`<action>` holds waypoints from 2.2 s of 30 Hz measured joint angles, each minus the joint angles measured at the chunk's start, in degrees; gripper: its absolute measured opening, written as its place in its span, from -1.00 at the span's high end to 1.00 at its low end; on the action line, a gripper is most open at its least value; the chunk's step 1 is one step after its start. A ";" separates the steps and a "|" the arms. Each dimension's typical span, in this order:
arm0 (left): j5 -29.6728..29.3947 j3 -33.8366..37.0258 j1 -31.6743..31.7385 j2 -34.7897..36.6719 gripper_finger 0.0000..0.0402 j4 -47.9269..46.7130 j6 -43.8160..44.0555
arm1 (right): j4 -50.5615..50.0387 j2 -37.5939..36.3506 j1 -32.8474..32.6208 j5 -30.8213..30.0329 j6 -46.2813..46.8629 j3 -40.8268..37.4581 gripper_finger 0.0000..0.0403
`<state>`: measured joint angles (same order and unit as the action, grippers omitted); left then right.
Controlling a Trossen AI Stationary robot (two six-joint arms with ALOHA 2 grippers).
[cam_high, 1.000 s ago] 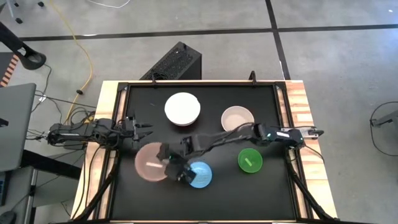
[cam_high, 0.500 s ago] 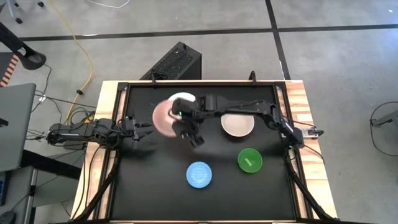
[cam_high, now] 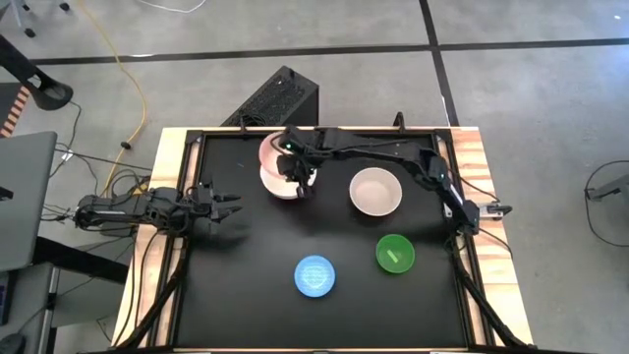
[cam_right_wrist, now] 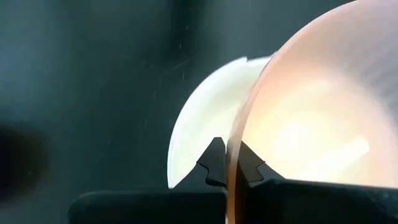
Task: Nest bowls inside each other
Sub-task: Stack the pink bowl on top of the white bowl
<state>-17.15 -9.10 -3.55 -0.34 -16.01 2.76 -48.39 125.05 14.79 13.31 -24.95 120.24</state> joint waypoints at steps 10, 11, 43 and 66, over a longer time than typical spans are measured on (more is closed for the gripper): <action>-1.62 0.00 -0.01 0.00 0.36 0.00 0.08 | 8.69 -0.10 -0.66 0.31 -0.37 -6.58 0.97; -1.62 0.00 -0.02 0.00 0.36 0.00 0.09 | 8.88 -0.12 -0.64 0.30 -0.41 -7.13 0.97; -1.66 0.02 -0.01 0.00 0.36 -0.17 1.60 | 8.05 -0.20 -0.44 -5.63 8.98 -6.26 0.18; -1.66 0.02 0.00 0.02 0.36 -1.32 1.60 | 15.65 -0.27 -14.23 -51.69 22.92 -1.79 0.54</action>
<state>-18.80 -9.08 -3.56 -0.32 -17.33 4.36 -32.74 124.78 0.56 -38.38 -2.03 118.45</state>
